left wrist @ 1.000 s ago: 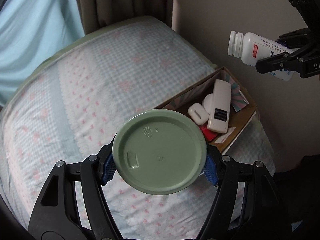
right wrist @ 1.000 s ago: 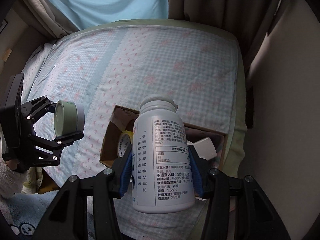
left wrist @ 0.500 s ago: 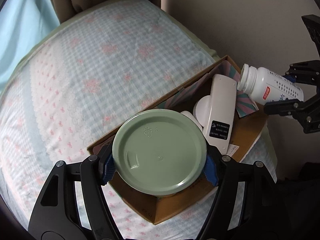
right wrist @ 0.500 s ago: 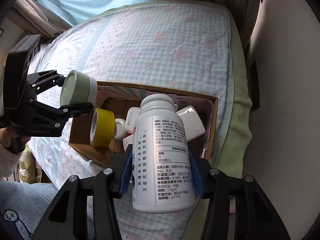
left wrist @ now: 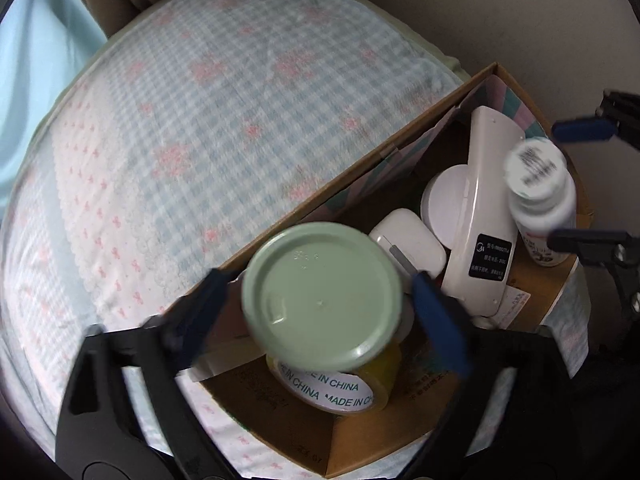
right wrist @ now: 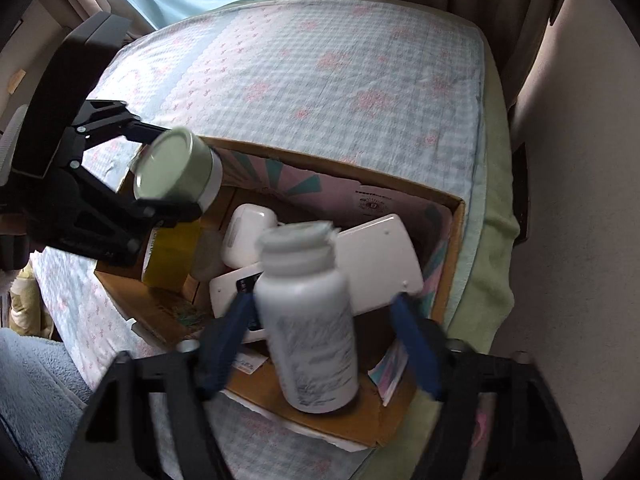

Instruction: Organize rigid objects

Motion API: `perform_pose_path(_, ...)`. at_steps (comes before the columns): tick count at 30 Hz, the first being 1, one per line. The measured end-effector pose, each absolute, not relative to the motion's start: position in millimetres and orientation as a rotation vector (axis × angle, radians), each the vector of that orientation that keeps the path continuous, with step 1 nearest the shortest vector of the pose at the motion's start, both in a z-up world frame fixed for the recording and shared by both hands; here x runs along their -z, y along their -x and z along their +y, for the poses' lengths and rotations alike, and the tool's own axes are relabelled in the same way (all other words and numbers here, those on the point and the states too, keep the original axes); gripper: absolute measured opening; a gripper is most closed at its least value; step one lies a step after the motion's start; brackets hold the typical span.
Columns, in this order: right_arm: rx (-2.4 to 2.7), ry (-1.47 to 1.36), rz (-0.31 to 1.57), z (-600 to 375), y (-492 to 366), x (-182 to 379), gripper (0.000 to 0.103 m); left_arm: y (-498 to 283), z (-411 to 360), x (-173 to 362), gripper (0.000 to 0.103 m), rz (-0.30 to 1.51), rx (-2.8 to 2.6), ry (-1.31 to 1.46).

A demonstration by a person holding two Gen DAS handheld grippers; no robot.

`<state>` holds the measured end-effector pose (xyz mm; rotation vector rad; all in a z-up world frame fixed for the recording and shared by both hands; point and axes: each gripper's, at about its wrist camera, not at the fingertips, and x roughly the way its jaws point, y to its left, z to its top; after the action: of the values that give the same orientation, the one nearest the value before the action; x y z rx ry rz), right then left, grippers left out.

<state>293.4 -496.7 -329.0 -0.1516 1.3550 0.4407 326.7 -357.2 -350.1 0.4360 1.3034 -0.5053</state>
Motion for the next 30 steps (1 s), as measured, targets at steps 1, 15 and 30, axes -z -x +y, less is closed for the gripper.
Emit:
perform_pose_path(1,-0.430,0.150,1.342,-500.2,-292.7,325.3,0.103,-324.5,-356.6,344.6,0.103,1.290,0.518,-0.440)
perform_pose_path(15,-0.288,0.102,1.311,-522.4,-281.0,303.0,0.103,-315.5,-331.2,317.3,0.103,1.260,0.502,-0.412)
perform_pose_path(30,-0.280,0.171,1.271,-478.1,-257.2,247.9,0.103,-273.6,-283.3,252.7,0.103,1.144,0.507,-0.370)
